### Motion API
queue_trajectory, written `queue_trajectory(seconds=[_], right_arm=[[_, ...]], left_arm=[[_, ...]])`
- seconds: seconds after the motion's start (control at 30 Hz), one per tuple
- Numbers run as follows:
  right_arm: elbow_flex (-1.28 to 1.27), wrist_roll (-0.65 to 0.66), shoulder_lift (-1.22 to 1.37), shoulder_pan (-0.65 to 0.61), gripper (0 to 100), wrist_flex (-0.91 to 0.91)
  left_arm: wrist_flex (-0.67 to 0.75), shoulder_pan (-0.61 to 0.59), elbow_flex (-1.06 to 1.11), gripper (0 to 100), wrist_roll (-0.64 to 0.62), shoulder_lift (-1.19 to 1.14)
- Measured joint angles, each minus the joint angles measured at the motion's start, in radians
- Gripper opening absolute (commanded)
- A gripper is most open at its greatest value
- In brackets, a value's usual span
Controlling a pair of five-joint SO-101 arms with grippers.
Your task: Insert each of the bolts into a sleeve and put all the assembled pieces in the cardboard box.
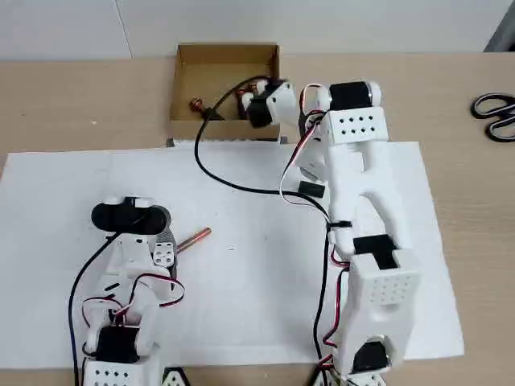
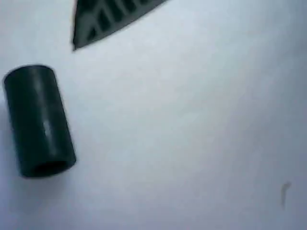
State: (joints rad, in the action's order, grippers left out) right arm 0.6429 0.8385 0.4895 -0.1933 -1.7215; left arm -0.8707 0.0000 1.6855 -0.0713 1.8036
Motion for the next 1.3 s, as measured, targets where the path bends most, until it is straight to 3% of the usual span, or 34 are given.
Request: queue_trajectory(seconds=[0.33, 0.97, 1.17, 1.3], right_arm=[[0.000, 0.126, 0.075, -0.003, 20.6, 0.000], [0.003, 0.130, 0.278, 0.000, 20.3, 0.063], [0.018, 0.130, 0.307, 0.006, 0.9, 0.078], [0.020, 0.130, 0.310, 0.009, 1.2, 0.092]], left_arm=[[0.000, 0.000, 0.000, 1, 0.000, 0.000], [0.000, 0.000, 0.000, 1, 0.000, 0.000], [0.000, 0.000, 0.000, 1, 0.000, 0.000], [0.000, 0.000, 0.000, 1, 0.000, 0.000]])
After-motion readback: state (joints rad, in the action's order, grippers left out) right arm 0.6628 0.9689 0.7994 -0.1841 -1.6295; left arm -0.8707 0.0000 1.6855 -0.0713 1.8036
